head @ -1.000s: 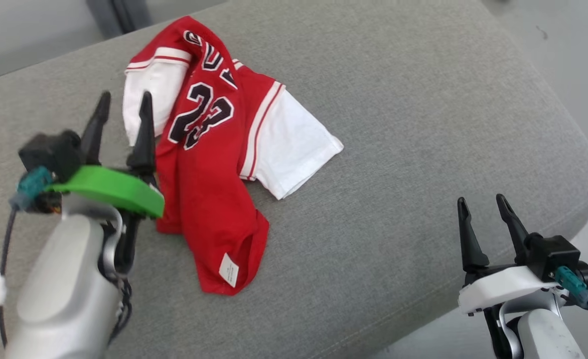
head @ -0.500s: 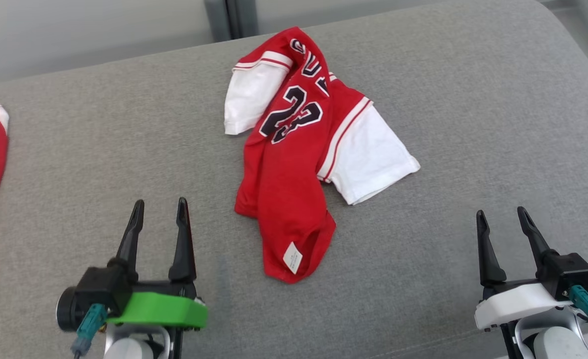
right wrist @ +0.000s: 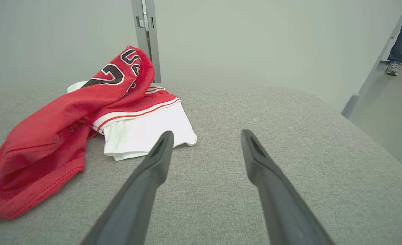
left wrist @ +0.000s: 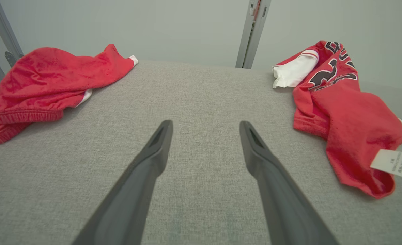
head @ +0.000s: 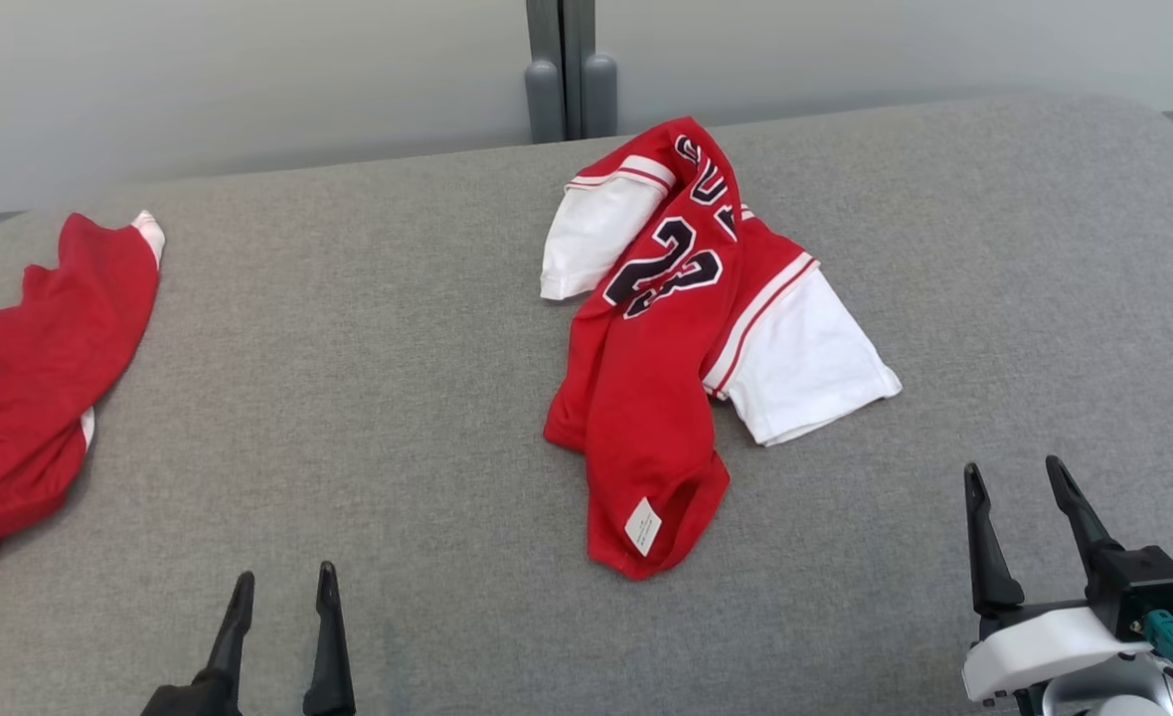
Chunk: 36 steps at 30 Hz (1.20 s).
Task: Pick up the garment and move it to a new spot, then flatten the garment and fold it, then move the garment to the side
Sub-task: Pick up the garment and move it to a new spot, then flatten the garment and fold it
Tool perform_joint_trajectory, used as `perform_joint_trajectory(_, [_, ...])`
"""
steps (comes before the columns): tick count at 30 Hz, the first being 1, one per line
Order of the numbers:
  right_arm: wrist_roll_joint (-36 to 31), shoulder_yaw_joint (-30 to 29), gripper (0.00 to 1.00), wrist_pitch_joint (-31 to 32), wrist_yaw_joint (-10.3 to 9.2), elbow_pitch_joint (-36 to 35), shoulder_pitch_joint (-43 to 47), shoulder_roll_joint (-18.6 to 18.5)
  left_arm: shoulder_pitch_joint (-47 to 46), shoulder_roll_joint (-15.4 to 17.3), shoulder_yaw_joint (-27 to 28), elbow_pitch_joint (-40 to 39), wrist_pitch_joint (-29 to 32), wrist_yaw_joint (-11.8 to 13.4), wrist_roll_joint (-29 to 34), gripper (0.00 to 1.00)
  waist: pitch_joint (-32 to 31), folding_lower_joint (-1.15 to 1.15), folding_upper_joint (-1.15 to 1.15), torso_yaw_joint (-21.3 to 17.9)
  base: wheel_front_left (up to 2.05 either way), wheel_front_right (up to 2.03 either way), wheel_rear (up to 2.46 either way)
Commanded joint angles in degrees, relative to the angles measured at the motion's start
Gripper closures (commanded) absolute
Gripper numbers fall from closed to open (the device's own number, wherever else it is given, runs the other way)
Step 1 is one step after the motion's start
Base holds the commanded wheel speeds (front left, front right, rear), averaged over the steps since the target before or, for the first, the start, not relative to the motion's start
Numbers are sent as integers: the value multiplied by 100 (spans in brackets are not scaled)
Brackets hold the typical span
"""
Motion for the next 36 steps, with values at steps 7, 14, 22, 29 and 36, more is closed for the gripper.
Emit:
perform_joint_trajectory(7, [-48,14,0,-18,-7,37,232,-15,323,-2,130,2,-3,-28,-76,0,-346,0,0,169,0,0,0])
perform_joint_trajectory(14, [-53,80,0,-18,-6,54,204,-10,389,-3,136,-35,-3,-60,-28,0,-425,0,0,190,0,0,0])
perform_joint_trajectory(22, [-40,132,0,-18,-7,83,213,-7,417,-4,130,-39,-3,-36,12,0,-481,0,0,210,0,0,0])
perform_joint_trajectory(29, [-13,166,0,-18,-6,110,159,-3,320,-4,80,21,-3,-132,85,0,-500,0,0,176,0,0,0])
perform_joint_trajectory(36, [0,241,0,-18,-7,132,72,-3,-10,-2,-673,358,-3,-404,-107,0,-516,0,0,-35,0,0,0])
